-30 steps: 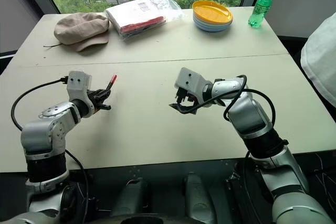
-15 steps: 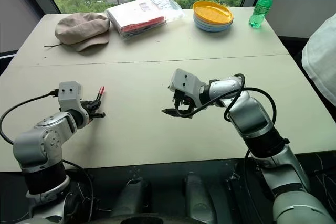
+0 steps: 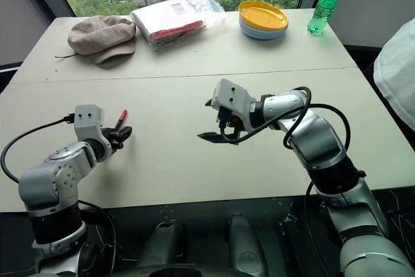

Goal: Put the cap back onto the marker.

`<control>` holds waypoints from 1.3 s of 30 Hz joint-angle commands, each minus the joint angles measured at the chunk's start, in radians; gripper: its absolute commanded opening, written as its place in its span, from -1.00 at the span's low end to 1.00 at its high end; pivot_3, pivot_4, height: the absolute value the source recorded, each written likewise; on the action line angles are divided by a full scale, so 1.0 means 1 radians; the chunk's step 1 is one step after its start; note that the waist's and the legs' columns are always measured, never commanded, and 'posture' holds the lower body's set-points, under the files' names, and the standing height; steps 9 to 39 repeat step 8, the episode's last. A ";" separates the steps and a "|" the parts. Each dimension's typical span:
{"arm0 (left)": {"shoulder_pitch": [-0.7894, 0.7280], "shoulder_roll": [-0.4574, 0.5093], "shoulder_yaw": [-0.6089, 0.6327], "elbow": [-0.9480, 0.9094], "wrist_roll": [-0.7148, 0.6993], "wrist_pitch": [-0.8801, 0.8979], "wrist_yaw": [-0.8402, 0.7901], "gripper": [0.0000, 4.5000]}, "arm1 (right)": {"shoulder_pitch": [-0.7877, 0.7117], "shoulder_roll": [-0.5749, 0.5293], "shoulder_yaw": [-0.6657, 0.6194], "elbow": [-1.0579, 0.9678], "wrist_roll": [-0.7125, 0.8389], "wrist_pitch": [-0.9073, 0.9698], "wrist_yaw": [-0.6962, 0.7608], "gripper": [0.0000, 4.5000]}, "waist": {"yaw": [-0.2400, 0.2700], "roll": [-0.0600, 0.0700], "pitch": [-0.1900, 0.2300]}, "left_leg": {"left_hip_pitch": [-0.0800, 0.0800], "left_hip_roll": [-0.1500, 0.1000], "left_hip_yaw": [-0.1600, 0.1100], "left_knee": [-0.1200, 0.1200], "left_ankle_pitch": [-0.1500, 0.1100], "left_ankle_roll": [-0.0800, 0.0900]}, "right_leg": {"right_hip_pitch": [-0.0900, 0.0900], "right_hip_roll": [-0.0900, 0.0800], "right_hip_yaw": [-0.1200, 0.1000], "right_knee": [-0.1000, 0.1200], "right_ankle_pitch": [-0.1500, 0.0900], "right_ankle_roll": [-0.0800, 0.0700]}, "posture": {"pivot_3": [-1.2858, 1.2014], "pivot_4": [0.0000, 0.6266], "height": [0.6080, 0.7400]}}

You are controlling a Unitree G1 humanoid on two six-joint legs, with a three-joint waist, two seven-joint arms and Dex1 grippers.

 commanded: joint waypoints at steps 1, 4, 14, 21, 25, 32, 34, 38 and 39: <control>0.007 0.002 -0.004 -0.050 -0.011 -0.018 0.013 0.99 | -0.025 -0.024 -0.050 -0.049 0.052 -0.003 0.022 1.00 | 0.000 0.000 0.000 | 0.000 0.000 0.000 0.000 0.000 0.000 | 0.000 0.000 0.000 0.000 0.000 0.000 | 0.03 -0.52 1.00; 0.041 -0.005 -0.018 -0.119 -0.009 -0.019 0.026 0.99 | -0.041 -0.050 -0.073 -0.051 0.093 -0.005 0.052 1.00 | -0.001 0.000 0.000 | 0.000 0.000 0.000 0.000 0.000 0.000 | 0.000 0.000 0.000 0.000 0.000 0.000 | 0.03 -0.52 1.00; 0.082 -0.023 -0.023 -0.202 -0.009 -0.022 0.043 0.99 | -0.054 -0.079 -0.088 -0.040 0.121 -0.013 0.073 1.00 | 0.000 0.000 0.000 | 0.000 0.000 0.000 0.000 0.000 0.000 | 0.000 0.000 0.000 -0.001 0.000 0.000 | 0.03 -0.52 1.00; 0.082 -0.023 -0.023 -0.202 -0.009 -0.022 0.043 0.99 | -0.054 -0.079 -0.088 -0.040 0.121 -0.013 0.073 1.00 | 0.000 0.000 0.000 | 0.000 0.000 0.000 0.000 0.000 0.000 | 0.000 0.000 0.000 -0.001 0.000 0.000 | 0.03 -0.52 1.00; 0.082 -0.023 -0.023 -0.202 -0.009 -0.022 0.043 0.99 | -0.054 -0.079 -0.088 -0.040 0.121 -0.013 0.073 1.00 | 0.000 0.000 0.000 | 0.000 0.000 0.000 0.000 0.000 0.000 | 0.000 0.000 0.000 -0.001 0.000 0.000 | 0.03 -0.52 1.00; 0.082 -0.023 -0.023 -0.202 -0.009 -0.022 0.043 0.99 | -0.054 -0.079 -0.088 -0.040 0.121 -0.013 0.073 1.00 | 0.000 0.000 0.000 | 0.000 0.000 0.000 0.000 0.000 0.000 | 0.000 0.000 0.000 -0.001 0.000 0.000 | 0.03 -0.52 1.00; 0.082 -0.023 -0.023 -0.202 -0.009 -0.022 0.043 0.99 | -0.054 -0.079 -0.088 -0.040 0.121 -0.013 0.073 1.00 | 0.000 0.000 0.000 | 0.000 0.000 0.000 0.000 0.000 0.000 | 0.000 0.000 0.000 -0.001 0.000 0.000 | 0.03 -0.52 1.00; 0.082 -0.023 -0.023 -0.202 -0.009 -0.022 0.043 0.99 | -0.054 -0.079 -0.088 -0.040 0.121 -0.013 0.073 1.00 | 0.000 0.000 0.000 | 0.000 0.000 0.000 0.000 0.000 0.000 | 0.000 0.000 0.000 -0.001 0.000 0.000 | 0.03 -0.52 1.00; 0.082 -0.023 -0.023 -0.202 -0.009 -0.022 0.043 0.99 | -0.054 -0.079 -0.088 -0.040 0.121 -0.013 0.073 1.00 | 0.000 0.000 0.000 | 0.000 0.000 0.000 0.000 0.000 0.000 | 0.000 0.000 0.000 -0.001 0.000 0.000 | 0.03 -0.52 1.00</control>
